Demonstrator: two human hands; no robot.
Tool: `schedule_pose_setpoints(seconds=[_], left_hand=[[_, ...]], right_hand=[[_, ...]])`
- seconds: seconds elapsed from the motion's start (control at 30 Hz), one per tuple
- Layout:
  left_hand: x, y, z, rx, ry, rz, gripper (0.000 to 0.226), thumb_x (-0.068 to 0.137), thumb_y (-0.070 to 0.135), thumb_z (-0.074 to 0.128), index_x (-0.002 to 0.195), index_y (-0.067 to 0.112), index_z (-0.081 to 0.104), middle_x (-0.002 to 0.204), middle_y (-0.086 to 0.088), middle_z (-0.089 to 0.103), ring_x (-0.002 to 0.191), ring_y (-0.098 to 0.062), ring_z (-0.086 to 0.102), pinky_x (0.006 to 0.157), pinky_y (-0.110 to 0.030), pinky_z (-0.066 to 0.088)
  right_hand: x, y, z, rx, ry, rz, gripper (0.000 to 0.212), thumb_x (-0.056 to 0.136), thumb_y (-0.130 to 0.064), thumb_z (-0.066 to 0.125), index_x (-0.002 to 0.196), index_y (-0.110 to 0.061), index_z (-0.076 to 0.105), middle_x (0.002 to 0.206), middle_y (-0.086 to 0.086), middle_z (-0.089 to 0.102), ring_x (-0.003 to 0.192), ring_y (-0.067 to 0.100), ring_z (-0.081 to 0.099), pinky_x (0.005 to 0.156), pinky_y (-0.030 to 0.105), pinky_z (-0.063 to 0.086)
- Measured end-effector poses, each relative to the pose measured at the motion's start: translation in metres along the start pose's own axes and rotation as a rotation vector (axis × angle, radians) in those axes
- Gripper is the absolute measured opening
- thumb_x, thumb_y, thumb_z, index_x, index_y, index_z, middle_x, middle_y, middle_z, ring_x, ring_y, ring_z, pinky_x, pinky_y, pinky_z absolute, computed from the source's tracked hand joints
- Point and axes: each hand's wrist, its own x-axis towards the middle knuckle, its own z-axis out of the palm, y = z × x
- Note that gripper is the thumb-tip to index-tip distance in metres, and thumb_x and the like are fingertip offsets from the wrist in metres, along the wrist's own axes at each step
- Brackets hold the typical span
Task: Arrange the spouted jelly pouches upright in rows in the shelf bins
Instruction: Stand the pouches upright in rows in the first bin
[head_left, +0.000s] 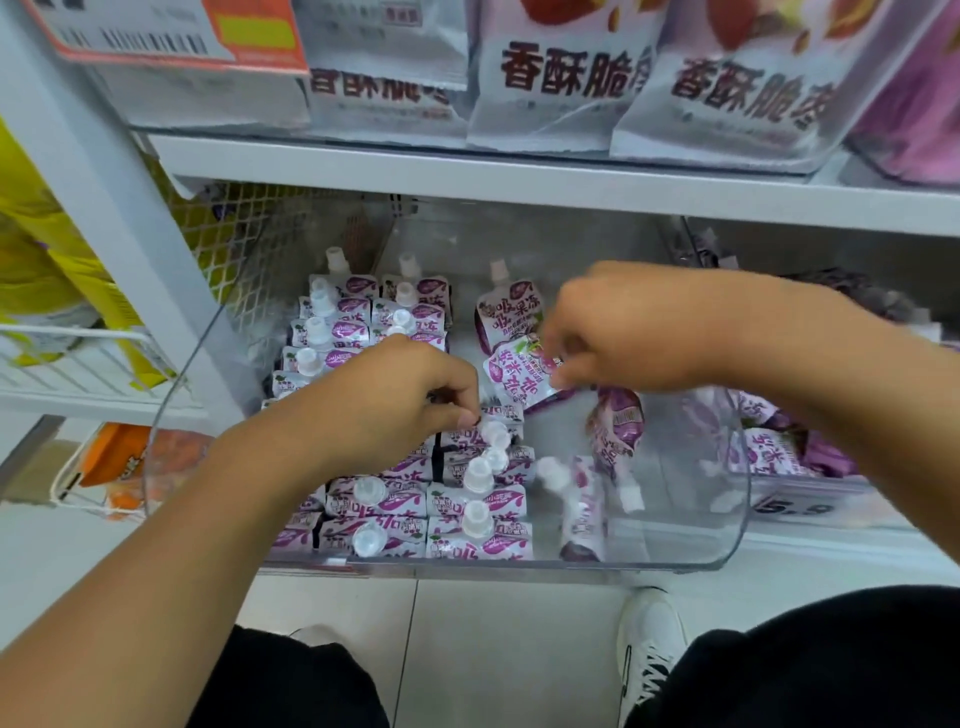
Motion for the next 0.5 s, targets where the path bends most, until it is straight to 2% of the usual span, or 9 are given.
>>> schedule_pose_setpoints(seconds=[0.03,0.07,0.13,0.2,0.23,0.27,0.33,0.4,0.5], left_hand=[[0.000,0.001,0.001,0.008,0.011,0.004,0.010,0.094,0.027,0.062,0.087,0.028,0.068,0.087,0.011,0.070,0.084,-0.008,0.065,0.080,-0.039,0.054],[0.000,0.002,0.001,0.015,0.023,0.003,0.011,0.096,0.027,0.058,0.089,0.029,0.066,0.086,0.010,0.070,0.082,-0.009,0.064,0.079,-0.040,0.053],[-0.002,0.003,0.002,0.024,0.054,0.001,0.017,0.100,0.033,0.046,0.092,0.029,0.061,0.081,0.006,0.067,0.075,-0.012,0.061,0.073,-0.041,0.052],[-0.005,0.005,0.002,0.018,0.111,0.024,0.026,0.098,0.046,0.041,0.096,0.029,0.061,0.079,0.007,0.066,0.071,-0.005,0.059,0.069,-0.035,0.051],[-0.006,0.007,0.002,0.006,0.141,0.043,0.032,0.095,0.053,0.042,0.100,0.031,0.063,0.085,0.011,0.068,0.076,0.000,0.060,0.072,-0.030,0.052],[-0.006,0.010,0.002,-0.005,0.155,0.062,0.038,0.093,0.060,0.043,0.107,0.032,0.065,0.093,0.014,0.069,0.085,0.002,0.062,0.077,-0.028,0.053],[-0.004,0.015,0.003,-0.006,0.114,0.082,0.047,0.088,0.066,0.048,0.118,0.033,0.065,0.107,0.014,0.070,0.097,0.001,0.063,0.086,-0.029,0.054],[0.000,0.017,0.005,0.072,0.022,0.059,0.050,0.086,0.066,0.052,0.125,0.037,0.061,0.119,0.012,0.067,0.105,-0.005,0.062,0.091,-0.034,0.053],[0.004,0.017,0.007,0.135,-0.057,0.025,0.040,0.088,0.061,0.050,0.120,0.041,0.062,0.116,0.014,0.067,0.104,-0.010,0.060,0.092,-0.036,0.051]], right_hand=[[0.016,0.001,0.003,-0.017,0.009,-0.013,0.021,0.091,-0.035,0.064,0.100,-0.016,0.067,0.088,0.001,0.067,0.077,0.018,0.059,0.072,0.033,0.049],[0.032,0.000,0.008,-0.029,-0.016,-0.012,0.029,0.090,-0.029,0.066,0.117,-0.021,0.062,0.101,-0.002,0.066,0.086,0.020,0.059,0.076,0.033,0.049],[0.056,-0.002,0.020,-0.062,-0.110,-0.052,0.050,0.085,-0.024,0.070,0.131,-0.029,0.051,0.099,-0.008,0.057,0.085,0.018,0.055,0.072,0.030,0.045],[0.066,-0.008,0.031,-0.140,-0.183,-0.084,0.051,0.079,-0.027,0.076,0.125,-0.029,0.053,0.099,-0.007,0.059,0.083,0.020,0.058,0.071,0.032,0.050],[0.067,-0.010,0.034,-0.201,-0.191,-0.080,0.047,0.078,-0.028,0.076,0.120,-0.027,0.055,0.099,-0.004,0.061,0.083,0.021,0.060,0.069,0.034,0.053],[0.065,-0.012,0.035,-0.274,-0.190,-0.062,0.044,0.079,-0.029,0.075,0.118,-0.024,0.056,0.101,-0.003,0.062,0.085,0.022,0.062,0.061,0.035,0.051],[0.059,-0.013,0.039,-0.356,-0.215,0.018,0.041,0.084,-0.030,0.070,0.122,-0.024,0.054,0.109,-0.003,0.062,0.092,0.023,0.062,0.045,0.034,0.039],[0.055,-0.011,0.041,-0.363,-0.265,0.070,0.047,0.086,-0.028,0.067,0.130,-0.028,0.050,0.115,-0.003,0.059,0.094,0.023,0.058,0.045,0.034,0.033],[0.056,-0.007,0.038,-0.346,-0.169,0.034,0.056,0.075,-0.030,0.075,0.125,-0.029,0.051,0.114,-0.001,0.053,0.083,0.023,0.054,0.052,0.033,0.045]])
